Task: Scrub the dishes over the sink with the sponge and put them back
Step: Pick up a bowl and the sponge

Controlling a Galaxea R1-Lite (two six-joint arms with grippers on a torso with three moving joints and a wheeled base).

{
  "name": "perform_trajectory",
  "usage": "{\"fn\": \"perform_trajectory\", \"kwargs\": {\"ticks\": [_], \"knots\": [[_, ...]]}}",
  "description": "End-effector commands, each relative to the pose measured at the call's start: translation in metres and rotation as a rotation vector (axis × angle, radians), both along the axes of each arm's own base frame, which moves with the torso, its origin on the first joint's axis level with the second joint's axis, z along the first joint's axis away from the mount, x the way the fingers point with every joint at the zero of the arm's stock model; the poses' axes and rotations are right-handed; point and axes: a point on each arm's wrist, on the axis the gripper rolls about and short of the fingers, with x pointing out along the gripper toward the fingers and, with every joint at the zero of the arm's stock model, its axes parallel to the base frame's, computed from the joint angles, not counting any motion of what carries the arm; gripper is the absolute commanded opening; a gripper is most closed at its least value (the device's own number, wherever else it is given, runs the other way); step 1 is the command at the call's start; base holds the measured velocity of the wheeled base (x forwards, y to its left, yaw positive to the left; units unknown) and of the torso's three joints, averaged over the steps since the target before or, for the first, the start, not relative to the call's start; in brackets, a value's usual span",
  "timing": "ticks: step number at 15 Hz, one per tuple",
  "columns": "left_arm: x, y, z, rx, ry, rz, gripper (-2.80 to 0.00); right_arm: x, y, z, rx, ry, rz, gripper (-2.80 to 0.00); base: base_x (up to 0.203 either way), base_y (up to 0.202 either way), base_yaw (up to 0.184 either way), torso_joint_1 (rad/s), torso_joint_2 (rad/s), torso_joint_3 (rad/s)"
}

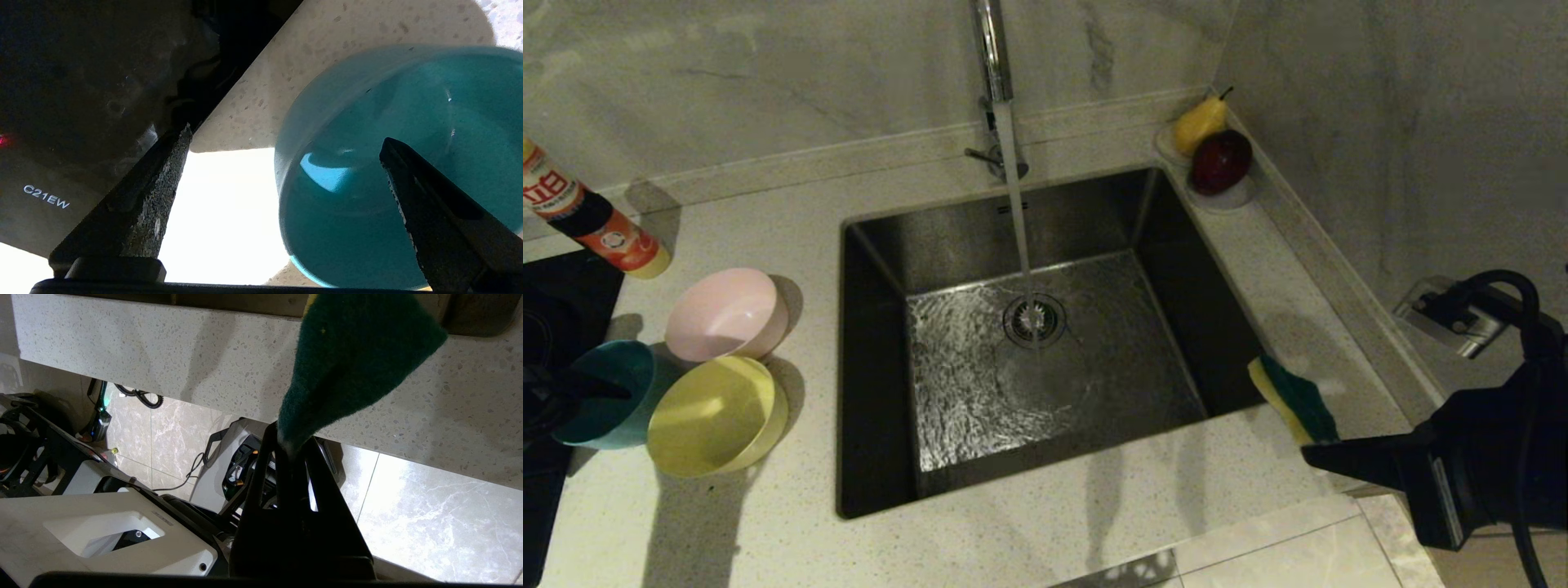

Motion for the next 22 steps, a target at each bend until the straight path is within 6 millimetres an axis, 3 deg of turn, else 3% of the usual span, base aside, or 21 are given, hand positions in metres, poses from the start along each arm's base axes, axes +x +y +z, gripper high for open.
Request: {"fn": "perform_trajectory", "kwargs": {"ticks": [1,6,10,15,17,22], "knots": [[0.0,0.0,-0.001,-0.007,0.002,0.002,-2.8,0.0,0.0,-0.001,-0.001,0.004,0.0,-2.8,0.0,0.0,0.0,0.0,0.0,0.0],[0.003,0.002,-0.003,-0.011,0.007,0.001,-2.8,0.0,0.0,0.0,0.003,0.005,0.003,-2.8,0.0,0.0,0.0,0.0,0.0,0.0],[0.004,0.006,0.009,0.025,-0.023,0.014,-2.8,0.0,0.0,0.0,0.002,0.006,0.003,-2.8,0.0,0.0,0.0,0.0,0.0,0.0],[-0.014,0.008,0.047,0.108,-0.116,0.064,-2.8,-0.001,0.0,0.001,0.006,0.001,0.005,-2.8,0.0,0.0,0.0,0.0,0.0,0.0],[-0.023,0.0,0.066,0.153,-0.169,0.068,-2.8,-0.001,-0.001,0.001,0.005,-0.001,0.004,-2.8,0.0,0.0,0.0,0.0,0.0,0.0],[-0.044,-0.03,0.135,0.257,-0.361,0.056,-2.8,-0.005,-0.002,0.003,0.013,-0.011,0.006,-2.8,0.0,0.0,0.0,0.0,0.0,0.0]]}}
